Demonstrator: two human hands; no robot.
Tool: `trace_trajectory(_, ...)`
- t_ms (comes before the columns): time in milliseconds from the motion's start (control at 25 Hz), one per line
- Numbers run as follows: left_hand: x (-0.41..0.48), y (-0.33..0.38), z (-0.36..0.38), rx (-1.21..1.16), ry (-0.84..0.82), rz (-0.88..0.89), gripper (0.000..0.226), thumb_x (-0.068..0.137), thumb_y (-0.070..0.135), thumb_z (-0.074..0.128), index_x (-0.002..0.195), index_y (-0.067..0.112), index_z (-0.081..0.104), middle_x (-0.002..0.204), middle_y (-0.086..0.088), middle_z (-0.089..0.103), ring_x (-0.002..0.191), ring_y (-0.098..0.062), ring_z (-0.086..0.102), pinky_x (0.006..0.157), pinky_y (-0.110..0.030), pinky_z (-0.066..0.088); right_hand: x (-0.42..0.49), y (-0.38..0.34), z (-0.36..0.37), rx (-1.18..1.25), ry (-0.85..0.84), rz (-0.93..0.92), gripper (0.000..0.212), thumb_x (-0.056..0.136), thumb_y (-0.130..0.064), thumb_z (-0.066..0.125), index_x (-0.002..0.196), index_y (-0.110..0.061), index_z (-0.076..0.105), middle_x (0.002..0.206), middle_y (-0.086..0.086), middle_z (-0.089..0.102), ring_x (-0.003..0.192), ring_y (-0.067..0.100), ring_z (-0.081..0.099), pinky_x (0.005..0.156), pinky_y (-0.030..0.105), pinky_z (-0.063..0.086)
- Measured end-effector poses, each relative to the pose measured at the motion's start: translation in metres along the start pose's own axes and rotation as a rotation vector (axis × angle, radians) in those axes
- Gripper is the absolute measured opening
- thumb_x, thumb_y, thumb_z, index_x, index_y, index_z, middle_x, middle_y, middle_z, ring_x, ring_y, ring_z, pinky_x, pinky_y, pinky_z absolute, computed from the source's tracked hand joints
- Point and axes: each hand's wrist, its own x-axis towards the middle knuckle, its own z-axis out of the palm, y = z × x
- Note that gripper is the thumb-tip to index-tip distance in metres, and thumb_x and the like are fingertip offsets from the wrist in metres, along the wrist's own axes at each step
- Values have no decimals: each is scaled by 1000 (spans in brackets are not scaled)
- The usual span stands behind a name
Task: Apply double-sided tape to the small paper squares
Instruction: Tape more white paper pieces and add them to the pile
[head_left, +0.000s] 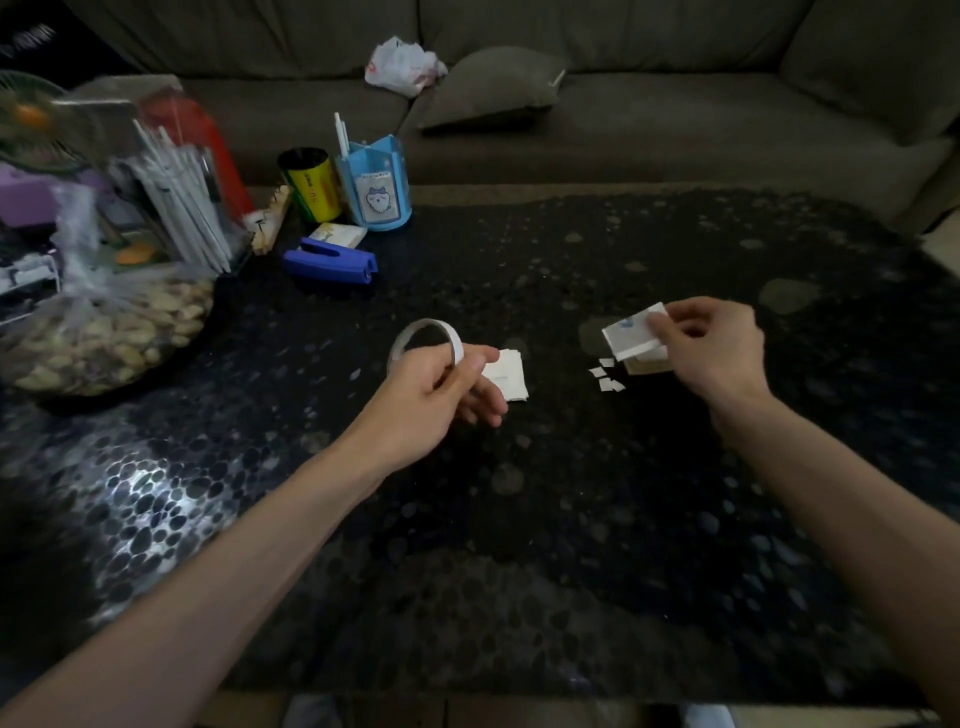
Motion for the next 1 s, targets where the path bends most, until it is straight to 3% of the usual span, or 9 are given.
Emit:
trace_trajectory(80,0,1,0,67,-5,47,29,111,28,40,130,19,61,96,2,80,94,-9,76,95,-28,53,9,5,-3,-24,34,13,31,100,-27,69,130,-17,68,121,3,72,107,12,65,94,33,54)
trace_trajectory(120,0,1,0,74,2,66,26,111,29,41,126,19,60,96,2,80,93,-10,77,95,-30,54,12,8,-4,-29,43,24,32,100,-26,69,130,-17,67,123,4,72,106,12,64,92,33,54)
trace_trajectory(280,-1,3,-3,47,64,80,19,109,30,46,109,14,54,86,0,78,73,-18,76,69,-28,57,20,17,-4,-33,52,61,32,99,-26,70,130,-19,66,123,5,71,111,16,68,91,34,56)
trace_trajectory(440,-1,1,-4,110,158,166,23,107,33,50,105,17,66,68,3,66,60,-8,59,61,-23,49,21,16,-2,-61,67,91,32,99,-24,70,130,-19,65,125,5,70,114,18,68,90,34,56)
trace_trajectory(560,-2,0,-4,111,158,204,23,108,34,48,107,24,68,65,5,57,64,-7,55,64,-23,48,13,23,1,-258,93,-61,36,96,-23,74,130,-15,65,124,8,69,114,22,67,92,38,57)
trace_trajectory(720,1,-3,-3,51,109,178,24,111,22,43,113,20,67,67,8,52,69,-12,49,66,-27,44,5,25,4,-471,133,-239,45,93,-24,78,134,-14,60,138,12,53,126,28,55,97,41,51)
trace_trajectory(840,0,-3,-2,57,30,163,28,111,13,41,122,15,66,75,3,53,72,-6,52,68,-19,45,-6,11,10,-348,74,-357,32,97,-23,71,128,-19,64,132,6,57,117,20,61,97,35,53)
trace_trajectory(920,-2,-1,-2,74,-16,187,30,111,12,40,130,13,64,78,4,57,72,-1,54,72,-16,48,-21,-8,15,-159,-72,-461,21,98,-21,70,119,-22,70,115,-4,67,101,9,66,91,25,56)
trace_trajectory(1000,-1,-2,-5,78,-33,208,30,111,13,41,131,15,63,78,7,61,72,-7,55,73,-19,49,-44,-30,21,52,-275,-510,20,98,-20,70,117,-25,74,102,-13,72,93,3,68,84,17,56)
